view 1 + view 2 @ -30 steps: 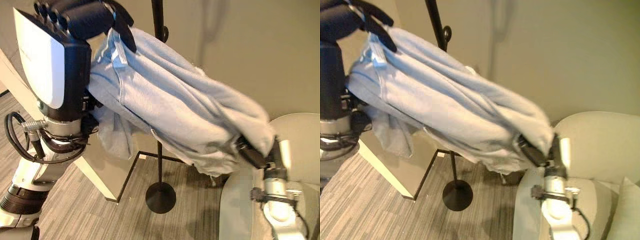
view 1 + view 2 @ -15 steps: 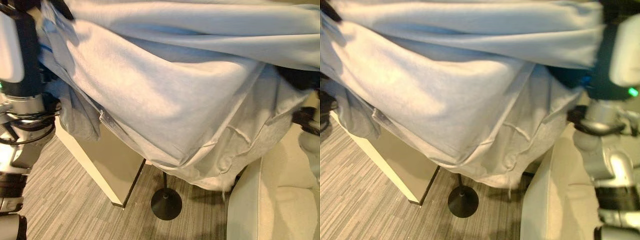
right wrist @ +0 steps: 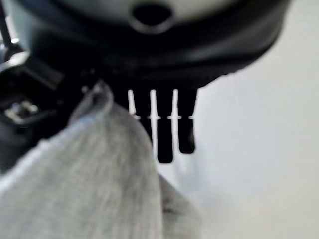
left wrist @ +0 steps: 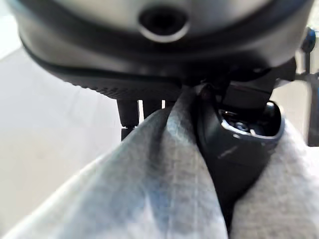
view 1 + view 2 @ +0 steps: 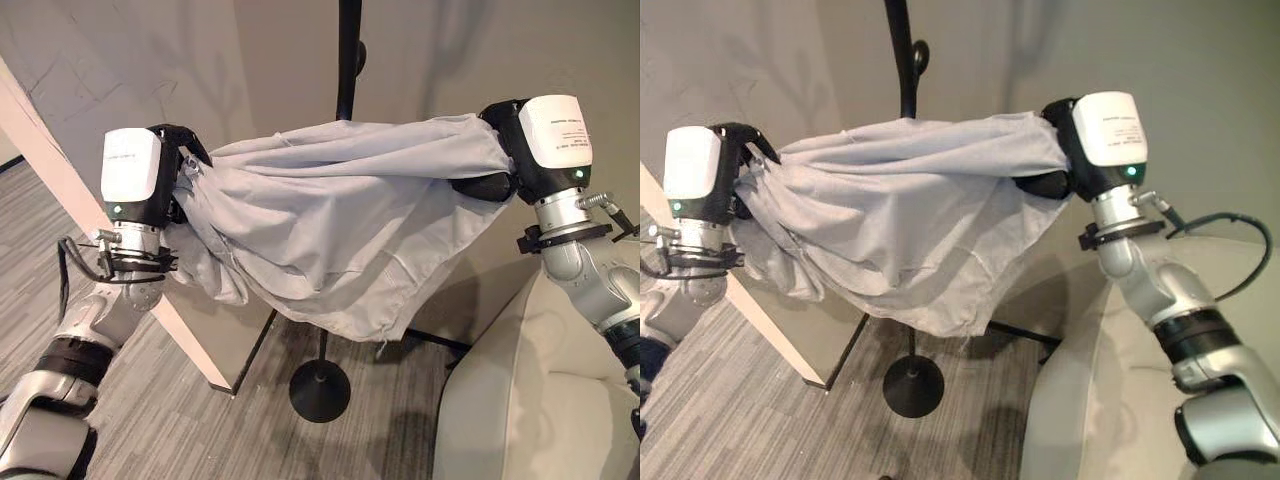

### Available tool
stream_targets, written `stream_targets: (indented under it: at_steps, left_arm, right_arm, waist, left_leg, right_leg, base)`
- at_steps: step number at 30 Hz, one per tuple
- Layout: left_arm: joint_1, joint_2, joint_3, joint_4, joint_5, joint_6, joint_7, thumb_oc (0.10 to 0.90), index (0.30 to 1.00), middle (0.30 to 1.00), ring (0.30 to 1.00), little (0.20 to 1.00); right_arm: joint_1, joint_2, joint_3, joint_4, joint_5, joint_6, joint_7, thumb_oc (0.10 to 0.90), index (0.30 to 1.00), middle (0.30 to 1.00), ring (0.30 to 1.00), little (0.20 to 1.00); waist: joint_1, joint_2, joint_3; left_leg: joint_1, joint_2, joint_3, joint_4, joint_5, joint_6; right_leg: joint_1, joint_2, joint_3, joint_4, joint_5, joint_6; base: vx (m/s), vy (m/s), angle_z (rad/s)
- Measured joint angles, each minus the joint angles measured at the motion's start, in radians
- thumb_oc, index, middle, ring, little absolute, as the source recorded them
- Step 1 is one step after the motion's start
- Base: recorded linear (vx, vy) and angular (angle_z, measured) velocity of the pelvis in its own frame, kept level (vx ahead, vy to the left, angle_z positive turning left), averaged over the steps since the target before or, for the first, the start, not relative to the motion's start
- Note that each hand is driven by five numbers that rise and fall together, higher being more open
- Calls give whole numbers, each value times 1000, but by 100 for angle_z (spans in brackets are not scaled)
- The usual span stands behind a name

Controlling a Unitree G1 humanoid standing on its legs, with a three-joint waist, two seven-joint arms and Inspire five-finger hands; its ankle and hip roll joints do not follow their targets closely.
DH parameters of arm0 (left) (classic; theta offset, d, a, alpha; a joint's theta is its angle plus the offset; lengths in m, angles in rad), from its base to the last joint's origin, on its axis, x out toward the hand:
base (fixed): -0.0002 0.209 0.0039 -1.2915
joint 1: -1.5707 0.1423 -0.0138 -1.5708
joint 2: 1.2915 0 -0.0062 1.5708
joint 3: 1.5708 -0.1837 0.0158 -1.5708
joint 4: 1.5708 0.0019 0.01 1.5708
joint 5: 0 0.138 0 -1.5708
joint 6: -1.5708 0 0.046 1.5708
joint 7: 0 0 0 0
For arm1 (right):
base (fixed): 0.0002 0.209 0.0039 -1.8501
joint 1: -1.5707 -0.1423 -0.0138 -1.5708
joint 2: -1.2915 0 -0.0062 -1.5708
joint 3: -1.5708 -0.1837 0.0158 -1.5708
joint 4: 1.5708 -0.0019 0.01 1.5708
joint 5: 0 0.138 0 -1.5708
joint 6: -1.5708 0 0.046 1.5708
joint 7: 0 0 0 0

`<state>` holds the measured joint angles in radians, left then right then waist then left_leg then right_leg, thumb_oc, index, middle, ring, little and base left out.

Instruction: Hang the clothes on the sofa on the clothes rack.

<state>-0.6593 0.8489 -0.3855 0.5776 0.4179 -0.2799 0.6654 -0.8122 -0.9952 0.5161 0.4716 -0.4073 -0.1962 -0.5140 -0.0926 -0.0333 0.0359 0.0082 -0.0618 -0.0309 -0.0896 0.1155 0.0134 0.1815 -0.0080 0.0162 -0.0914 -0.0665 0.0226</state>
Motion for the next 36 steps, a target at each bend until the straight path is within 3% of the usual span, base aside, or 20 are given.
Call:
stream_targets:
  at_steps: [2,6,10,12,14,16,20,21,22,23,25,27,28,29,32,34,35,36]
  left_arm:
    - [-43,-2,-41,83,-27,1,-8,400,300,300,300,300]
    - [-43,-44,-41,124,-68,-1,-22,400,300,300,300,300]
    - [-2,-136,-41,164,-101,1,-53,400,300,300,300,300]
    - [96,-211,19,127,-106,-2,-62,400,300,300,300,300]
    - [128,-221,1,122,-104,-5,-83,400,300,300,300,300]
    - [171,-284,24,118,-105,-12,-82,400,300,300,300,300]
    - [171,-292,32,123,-105,-21,-88,400,300,300,300,300]
    - [202,-325,53,106,-109,-20,-93,400,300,300,300,300]
    - [297,-438,163,25,-162,-23,-57,400,300,300,300,300]
    - [376,-553,233,-34,-205,-34,-35,400,300,300,300,300]
    - [448,-600,156,-30,-298,-27,-68,400,300,300,300,300]
    - [456,-669,137,-64,-400,-42,-75,400,300,300,300,300]
    - [475,-763,147,-129,-619,-43,-89,733,799,799,799,799]
    - [486,-786,144,-165,-740,-50,-105,800,900,900,900,900]
    - [521,-783,122,-240,-995,-75,-159,800,900,900,900,900]
    - [525,-771,112,-231,-1078,-95,-196,800,900,900,900,900]
    - [527,-765,114,-226,-1097,-95,-199,800,900,900,900,900]
    - [531,-769,108,-229,-1122,-95,-201,800,900,900,900,900]
  right_arm:
    - [-90,37,64,70,26,-2,8,400,300,300,300,300]
    - [-76,69,64,99,73,-2,13,400,300,300,300,300]
    - [8,145,40,102,118,-1,55,400,300,300,300,300]
    - [147,200,-45,42,135,-2,72,400,300,300,300,300]
    - [193,206,-34,26,138,-7,98,400,300,300,300,300]
    - [251,240,-35,19,139,-15,99,400,300,300,300,300]
    - [241,243,-34,26,139,-17,116,400,300,300,300,300]
    - [281,268,-59,-11,139,-4,121,400,300,300,300,300]
    - [414,349,-185,-139,155,16,96,400,300,300,300,300]
    - [530,454,-278,-216,162,-6,80,400,300,300,300,300]
    - [570,496,-163,-200,186,-7,105,400,300,300,300,300]
    - [578,546,-125,-203,204,-13,120,400,300,300,300,300]
    - [594,617,-117,-203,263,-6,123,400,300,300,300,300]
    - [596,639,-104,-204,309,-3,131,400,300,300,300,300]
    - [626,695,-97,-217,482,-6,168,400,300,300,300,300]
    - [639,704,-86,-207,575,-5,188,400,300,300,300,300]
    - [639,689,-80,-207,588,-5,201,800,900,900,900,900]
    - [638,694,-72,-209,607,-5,207,800,900,900,900,900]
  waist:
    - [-3,6,11]
    - [-8,7,19]
    - [-5,8,20]
    - [-2,9,20]
    - [-1,13,24]
    - [-1,14,25]
    - [-1,16,25]
    - [5,15,26]
    - [19,11,12]
    - [21,8,11]
    - [22,6,12]
    - [22,6,20]
    - [24,6,20]
    - [24,5,20]
    - [23,3,21]
    - [24,5,23]
    - [25,5,23]
    - [29,5,23]
  left_leg:
    - [3,5,23,0,0,0]
    - [7,7,26,0,0,0]
    - [6,10,27,0,0,0]
    - [10,9,29,0,-2,2]
    - [3,11,30,0,-2,2]
    - [10,11,31,-1,-2,2]
    - [13,13,38,-1,-3,3]
    - [11,14,35,0,-4,1]
    - [8,17,38,0,-9,-3]
    - [24,11,41,0,-10,-1]
    - [15,13,41,0,-16,6]
    - [-1,14,39,0,-9,4]
    - [0,12,37,0,-9,4]
    - [-1,11,36,0,-9,4]
    - [-1,11,34,0,-9,4]
    - [-1,10,34,0,-9,4]
    - [-1,10,34,0,-9,4]
    - [-1,11,33,0,-8,4]
  right_leg:
    - [-3,2,18,0,3,-3]
    - [-1,3,21,0,4,-3]
    - [-3,6,21,0,4,-4]
    - [1,4,23,0,4,-4]
    - [-6,6,24,0,4,-4]
    - [0,5,25,0,4,-4]
    - [0,6,33,0,7,-8]
    - [-7,7,31,2,-2,6]
    - [-18,7,39,16,-10,27]
    - [6,5,42,9,-6,18]
    - [-2,6,41,0,-3,8]
    - [-13,8,39,0,7,-6]
    - [-12,6,36,0,6,-6]
    - [-12,5,36,0,6,-6]
    - [-12,5,34,0,4,-2]
    - [-11,4,32,0,4,-2]
    - [-11,4,31,0,4,-2]
    - [-10,5,30,0,3,-1]
  base:
    - [10,19,-24]
    - [9,7,-4]
    - [0,0,0]
    - [0,0,0]
    - [0,0,0]
    - [0,0,0]
    - [26,-13,-5]
    - [59,-39,-14]
    - [10,-27,-5]
    - [0,0,0]
    - [0,0,0]
    - [-5,-32,4]
    - [-17,-30,6]
    - [0,0,0]
    - [0,0,0]
    - [2,-12,4]
    - [0,0,0]
    - [20,-44,0]
